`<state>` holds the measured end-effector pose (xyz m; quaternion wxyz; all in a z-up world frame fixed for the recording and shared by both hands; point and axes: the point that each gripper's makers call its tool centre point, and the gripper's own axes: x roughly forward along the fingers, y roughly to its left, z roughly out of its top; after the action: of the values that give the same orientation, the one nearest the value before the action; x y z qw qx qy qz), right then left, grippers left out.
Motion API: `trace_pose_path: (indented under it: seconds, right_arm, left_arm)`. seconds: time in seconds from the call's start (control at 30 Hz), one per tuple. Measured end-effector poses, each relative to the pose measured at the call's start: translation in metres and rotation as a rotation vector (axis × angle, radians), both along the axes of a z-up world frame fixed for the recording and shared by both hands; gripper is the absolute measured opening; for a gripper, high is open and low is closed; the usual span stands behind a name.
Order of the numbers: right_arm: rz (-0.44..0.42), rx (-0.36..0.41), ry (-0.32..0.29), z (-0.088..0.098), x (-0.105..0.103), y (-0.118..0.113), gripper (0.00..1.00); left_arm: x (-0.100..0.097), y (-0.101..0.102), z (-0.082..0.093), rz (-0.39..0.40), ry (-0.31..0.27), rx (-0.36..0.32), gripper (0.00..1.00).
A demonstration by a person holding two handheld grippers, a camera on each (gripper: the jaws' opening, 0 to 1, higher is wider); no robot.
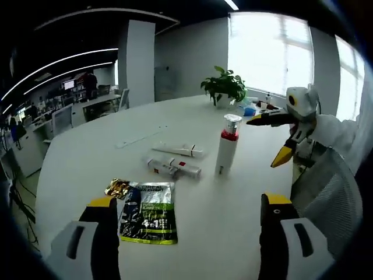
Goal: Arrange the skincare products in the storage area until every visible bottle or jar stands upright without overlapping.
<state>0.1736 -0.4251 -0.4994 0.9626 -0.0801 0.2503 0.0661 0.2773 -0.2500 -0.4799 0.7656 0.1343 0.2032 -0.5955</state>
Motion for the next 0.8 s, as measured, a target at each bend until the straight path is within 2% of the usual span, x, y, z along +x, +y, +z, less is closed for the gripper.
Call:
trace_pose_path:
  seconds: [0.33, 0.8]
  right_arm:
    - [0.008, -0.012, 0.004, 0.000, 0.002, 0.003, 1.00]
    - [0.000, -0.020, 0.012, 0.001, -0.003, -0.001, 1.00]
  left_arm:
    - [0.001, 0.010, -0.001, 0.040, 0.006, 0.018, 0.99]
    - [0.003, 0.027, 0.000, 0.080, 0.007, 0.005, 0.99]
